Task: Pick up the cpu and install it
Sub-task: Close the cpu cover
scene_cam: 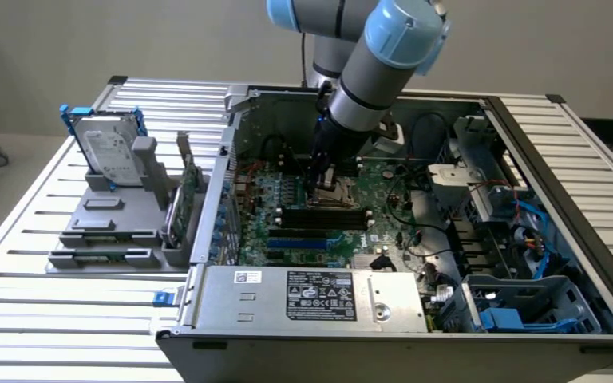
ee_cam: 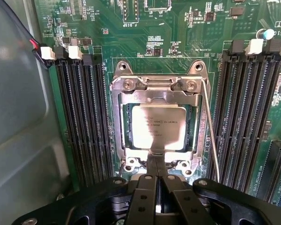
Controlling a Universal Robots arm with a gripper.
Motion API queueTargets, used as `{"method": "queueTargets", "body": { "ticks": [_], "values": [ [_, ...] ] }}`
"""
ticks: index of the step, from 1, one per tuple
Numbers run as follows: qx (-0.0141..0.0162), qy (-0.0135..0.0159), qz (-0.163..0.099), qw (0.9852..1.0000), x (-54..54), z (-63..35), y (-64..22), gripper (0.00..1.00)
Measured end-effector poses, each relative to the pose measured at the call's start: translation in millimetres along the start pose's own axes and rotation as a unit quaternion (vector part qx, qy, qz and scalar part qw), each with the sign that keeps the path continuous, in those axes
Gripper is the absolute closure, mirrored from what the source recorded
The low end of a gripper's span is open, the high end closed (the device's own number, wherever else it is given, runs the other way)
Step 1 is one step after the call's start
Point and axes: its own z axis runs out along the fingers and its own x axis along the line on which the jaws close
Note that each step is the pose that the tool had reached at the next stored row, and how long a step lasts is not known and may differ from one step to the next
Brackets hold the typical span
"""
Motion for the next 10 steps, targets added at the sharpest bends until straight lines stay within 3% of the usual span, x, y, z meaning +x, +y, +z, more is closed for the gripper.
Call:
{"method": "queueTargets", "body": {
  "ticks": [10],
  "values": [
    [0.0103,0.0000,0.001,0.9999,1.3,-10.4,-3.2,0.89]
  ]
}}
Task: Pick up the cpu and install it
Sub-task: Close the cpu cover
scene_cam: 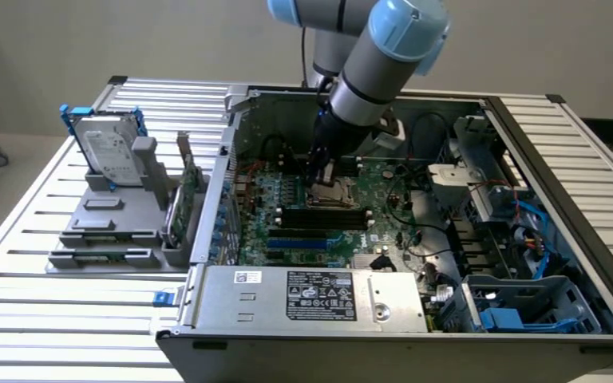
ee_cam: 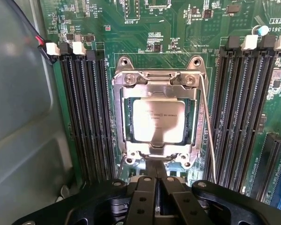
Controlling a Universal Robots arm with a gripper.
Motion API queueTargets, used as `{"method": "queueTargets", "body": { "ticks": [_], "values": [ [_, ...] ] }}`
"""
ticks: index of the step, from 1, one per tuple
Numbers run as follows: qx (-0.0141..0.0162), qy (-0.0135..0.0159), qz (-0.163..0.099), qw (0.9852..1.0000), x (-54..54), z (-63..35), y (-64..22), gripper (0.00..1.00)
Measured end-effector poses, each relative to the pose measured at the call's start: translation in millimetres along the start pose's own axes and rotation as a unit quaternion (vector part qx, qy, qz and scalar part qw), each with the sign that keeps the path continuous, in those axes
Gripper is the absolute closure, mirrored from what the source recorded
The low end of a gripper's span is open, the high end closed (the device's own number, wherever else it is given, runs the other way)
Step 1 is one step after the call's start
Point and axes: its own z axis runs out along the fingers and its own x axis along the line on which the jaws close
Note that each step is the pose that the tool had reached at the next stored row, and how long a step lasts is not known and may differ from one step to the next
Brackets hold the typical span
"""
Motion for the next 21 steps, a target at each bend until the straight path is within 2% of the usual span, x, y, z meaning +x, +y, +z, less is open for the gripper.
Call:
{"method": "queueTargets", "body": {
  "ticks": [4,18,21],
  "values": [
    [0.0004,0.0000,0.000,1.0000,0.2,-1.5,-4.2,0.89],
    [0.0009,0.0000,0.000,1.0000,1.2,-8.1,-39.6,0.89],
    [0.0009,0.0002,0.000,1.0000,1.3,-8.1,-42.0,0.89]
  ]
}}
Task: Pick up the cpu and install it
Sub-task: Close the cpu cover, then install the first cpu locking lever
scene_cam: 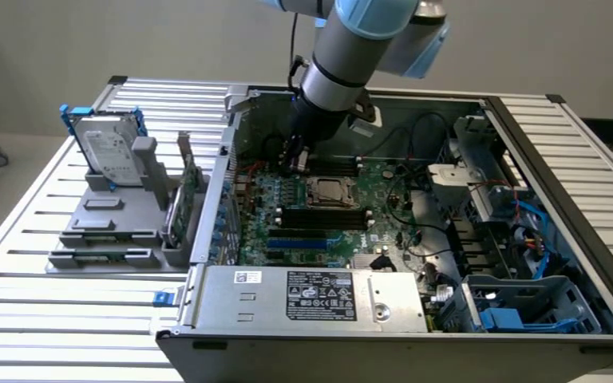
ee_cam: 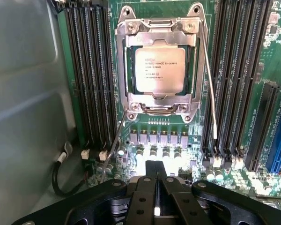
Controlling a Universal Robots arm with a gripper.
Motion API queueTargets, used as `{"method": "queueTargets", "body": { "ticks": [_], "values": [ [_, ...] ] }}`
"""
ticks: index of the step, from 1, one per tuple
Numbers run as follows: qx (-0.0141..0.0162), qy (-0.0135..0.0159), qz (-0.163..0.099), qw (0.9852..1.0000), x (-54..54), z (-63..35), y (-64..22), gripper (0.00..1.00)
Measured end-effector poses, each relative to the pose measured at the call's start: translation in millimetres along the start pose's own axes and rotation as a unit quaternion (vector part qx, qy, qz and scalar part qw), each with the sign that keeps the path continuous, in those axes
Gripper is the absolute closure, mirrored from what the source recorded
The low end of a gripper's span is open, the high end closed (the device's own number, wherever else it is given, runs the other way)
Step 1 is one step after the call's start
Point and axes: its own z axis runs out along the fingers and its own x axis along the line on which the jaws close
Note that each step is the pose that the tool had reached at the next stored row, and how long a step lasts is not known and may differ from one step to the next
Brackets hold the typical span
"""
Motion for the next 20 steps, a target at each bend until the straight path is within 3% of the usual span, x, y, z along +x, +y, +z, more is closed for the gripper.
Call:
{"method": "queueTargets", "body": {
  "ticks": [16,20],
  "values": [
    [0.0001,0.0001,0.000,1.0000,0.0,-0.8,-0.7,0.89],
    [-0.0001,0.0011,0.001,1.0000,-0.1,2.1,-11.9,0.89]
  ]
}}
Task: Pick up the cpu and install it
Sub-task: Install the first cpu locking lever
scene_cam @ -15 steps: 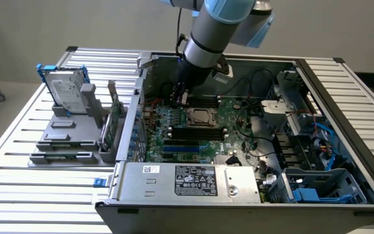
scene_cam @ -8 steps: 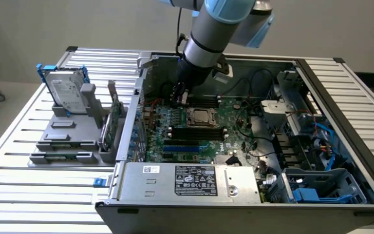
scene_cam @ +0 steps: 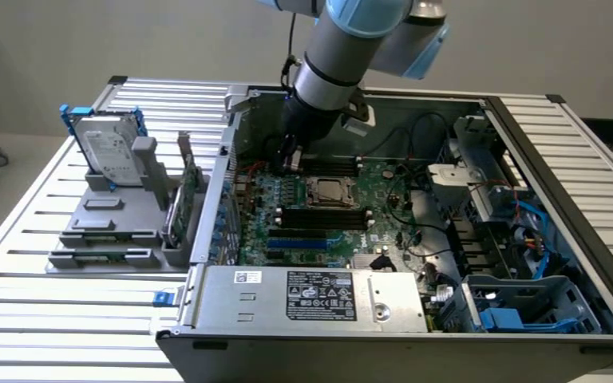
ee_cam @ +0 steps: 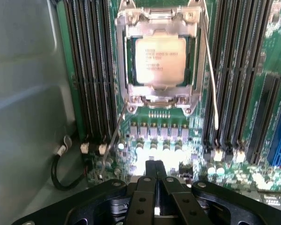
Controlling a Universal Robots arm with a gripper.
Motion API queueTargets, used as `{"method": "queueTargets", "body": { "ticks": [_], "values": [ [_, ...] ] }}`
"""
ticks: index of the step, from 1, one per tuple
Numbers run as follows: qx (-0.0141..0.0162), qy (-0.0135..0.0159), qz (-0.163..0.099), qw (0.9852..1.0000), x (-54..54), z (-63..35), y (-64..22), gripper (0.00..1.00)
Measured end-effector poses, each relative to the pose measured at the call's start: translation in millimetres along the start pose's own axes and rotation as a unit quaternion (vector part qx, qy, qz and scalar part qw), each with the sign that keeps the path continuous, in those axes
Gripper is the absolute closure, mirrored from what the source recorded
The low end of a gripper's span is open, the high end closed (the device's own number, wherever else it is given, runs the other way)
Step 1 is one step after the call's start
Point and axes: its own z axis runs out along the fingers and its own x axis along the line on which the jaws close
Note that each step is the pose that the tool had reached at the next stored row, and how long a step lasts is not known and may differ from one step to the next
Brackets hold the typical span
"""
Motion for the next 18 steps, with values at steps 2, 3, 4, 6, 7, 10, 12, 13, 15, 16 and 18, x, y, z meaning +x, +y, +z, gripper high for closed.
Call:
{"method": "queueTargets", "body": {
  "ticks": [2,3,4,6,7,10,12,13,15,16,18],
  "values": [
    [-0.0005,0.0024,0.004,1.0000,0.0,0.3,-3.6,0.89],
    [-0.0009,0.0035,0.006,1.0000,0.0,0.4,-4.9,0.89],
    [-0.0011,0.0052,0.008,1.0000,0.0,0.5,-6.6,0.89],
    [-0.0016,0.0101,0.011,0.9999,-0.1,1.2,-10.1,0.89],
    [-0.0017,0.0132,0.012,0.9998,-0.1,1.5,-11.7,0.89],
    [-0.0022,0.0235,0.017,0.9996,-0.3,2.7,-16.4,0.89],
    [-0.0028,0.0287,0.021,0.9994,-0.4,3.5,-19.3,0.89],
    [-0.0030,0.0315,0.022,0.9992,-0.4,3.2,-20.9,0.89],
    [-0.0034,0.0368,0.025,0.9990,-0.1,1.4,-22.9,0.89],
    [-0.0035,0.0380,0.026,0.9989,-0.1,-0.2,-23.5,0.89],
    [-0.0037,0.0386,0.028,0.9989,-0.5,-4.0,-25.4,0.89]
  ]
}}
